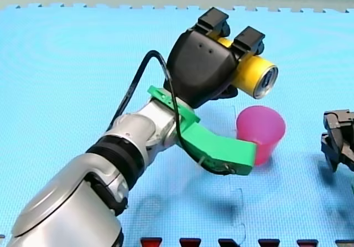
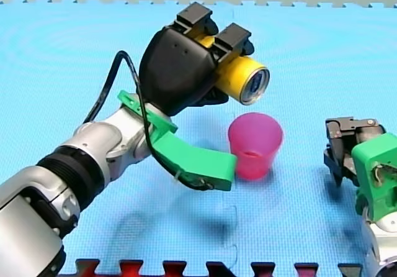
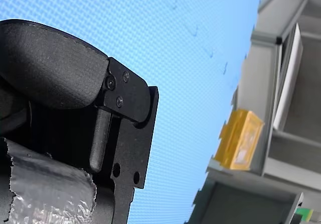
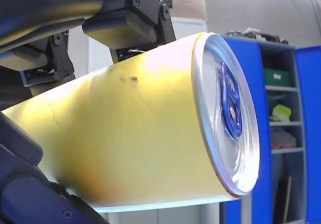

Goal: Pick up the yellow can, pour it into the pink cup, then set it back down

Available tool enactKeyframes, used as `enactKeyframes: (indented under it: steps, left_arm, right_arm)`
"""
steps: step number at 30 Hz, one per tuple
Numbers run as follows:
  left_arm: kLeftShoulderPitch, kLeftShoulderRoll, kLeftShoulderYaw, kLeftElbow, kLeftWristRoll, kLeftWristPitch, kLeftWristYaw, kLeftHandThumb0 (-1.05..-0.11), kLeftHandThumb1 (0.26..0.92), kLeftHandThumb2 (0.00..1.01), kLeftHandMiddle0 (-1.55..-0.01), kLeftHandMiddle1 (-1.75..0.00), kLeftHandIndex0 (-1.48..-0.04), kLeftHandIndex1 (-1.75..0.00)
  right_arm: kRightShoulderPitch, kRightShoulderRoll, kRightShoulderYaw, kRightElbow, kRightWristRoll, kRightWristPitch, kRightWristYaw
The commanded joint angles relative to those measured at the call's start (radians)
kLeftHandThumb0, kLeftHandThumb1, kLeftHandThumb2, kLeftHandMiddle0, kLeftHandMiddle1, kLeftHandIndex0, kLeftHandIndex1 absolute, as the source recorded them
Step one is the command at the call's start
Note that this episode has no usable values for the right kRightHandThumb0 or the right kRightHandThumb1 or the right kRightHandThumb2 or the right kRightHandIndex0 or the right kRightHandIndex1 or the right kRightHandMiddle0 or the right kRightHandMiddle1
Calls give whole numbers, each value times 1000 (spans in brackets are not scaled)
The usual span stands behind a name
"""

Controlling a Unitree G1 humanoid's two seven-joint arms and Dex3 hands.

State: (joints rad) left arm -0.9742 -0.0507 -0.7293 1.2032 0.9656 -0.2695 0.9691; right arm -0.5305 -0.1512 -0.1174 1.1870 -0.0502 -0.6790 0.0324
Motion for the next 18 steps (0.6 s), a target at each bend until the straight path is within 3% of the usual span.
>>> enactKeyframes:
  steps: [1, 11, 18]
  left_arm:
    - [-15, 2, -3, 4, -3, 2, 13, -324, 859, 4, -805, -1746, -615, -1533]
    - [-17, 2, -9, 12, -12, 5, 18, -331, 863, 4, -803, -1746, -606, -1543]
    - [-19, 5, -9, 13, -15, 6, 17, -338, 865, 4, -803, -1746, -607, -1543]
  right_arm:
    - [-3, -7, -1, -2, 5, 5, 4]
    - [-6, -8, 0, -1, 4, 7, 7]
    - [-6, -13, 14, -6, -18, 2, -24]
